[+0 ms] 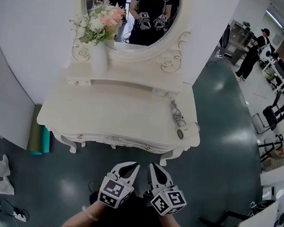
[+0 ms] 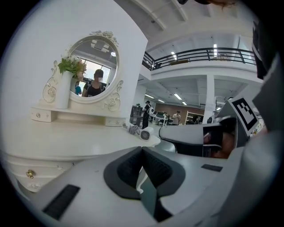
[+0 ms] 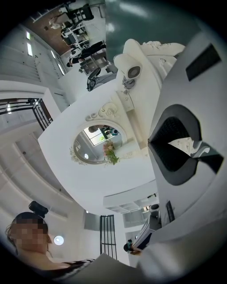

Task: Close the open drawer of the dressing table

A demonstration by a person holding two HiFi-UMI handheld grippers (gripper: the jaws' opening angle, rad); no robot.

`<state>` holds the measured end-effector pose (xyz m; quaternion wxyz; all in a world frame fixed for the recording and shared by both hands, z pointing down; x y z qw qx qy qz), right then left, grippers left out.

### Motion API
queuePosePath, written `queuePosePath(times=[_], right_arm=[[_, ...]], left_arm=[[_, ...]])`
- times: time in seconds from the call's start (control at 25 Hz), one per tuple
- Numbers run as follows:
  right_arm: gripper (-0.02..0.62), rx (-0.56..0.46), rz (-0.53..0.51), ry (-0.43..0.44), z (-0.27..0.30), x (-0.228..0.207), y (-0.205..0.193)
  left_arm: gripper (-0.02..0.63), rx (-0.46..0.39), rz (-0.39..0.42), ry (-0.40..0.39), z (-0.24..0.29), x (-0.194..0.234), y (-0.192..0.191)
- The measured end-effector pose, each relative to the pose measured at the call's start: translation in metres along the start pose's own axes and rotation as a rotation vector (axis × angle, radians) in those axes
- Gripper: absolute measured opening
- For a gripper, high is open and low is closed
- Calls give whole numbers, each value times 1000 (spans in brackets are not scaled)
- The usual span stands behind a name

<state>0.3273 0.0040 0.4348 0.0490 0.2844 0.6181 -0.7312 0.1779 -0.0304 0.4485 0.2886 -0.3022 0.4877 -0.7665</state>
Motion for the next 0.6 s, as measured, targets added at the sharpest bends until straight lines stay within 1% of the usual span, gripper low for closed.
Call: queuePosePath(times=[0.16, 0.6], right_arm=[[20, -1, 16, -3, -4, -1, -2], [20, 19, 34, -3, -10, -6, -7]], left_arm=[[17, 23, -5, -6, 1, -4, -6], [17, 44, -15, -5, 2, -12, -16]])
Point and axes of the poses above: the fingertips, and each gripper's own axes: z forward along the fingers, x to its left, y out of its top, the point moved 9 cm from there along -z, backward along the fingers, and after that the axes turned 2 degrees about z, right-handed, at the moved point
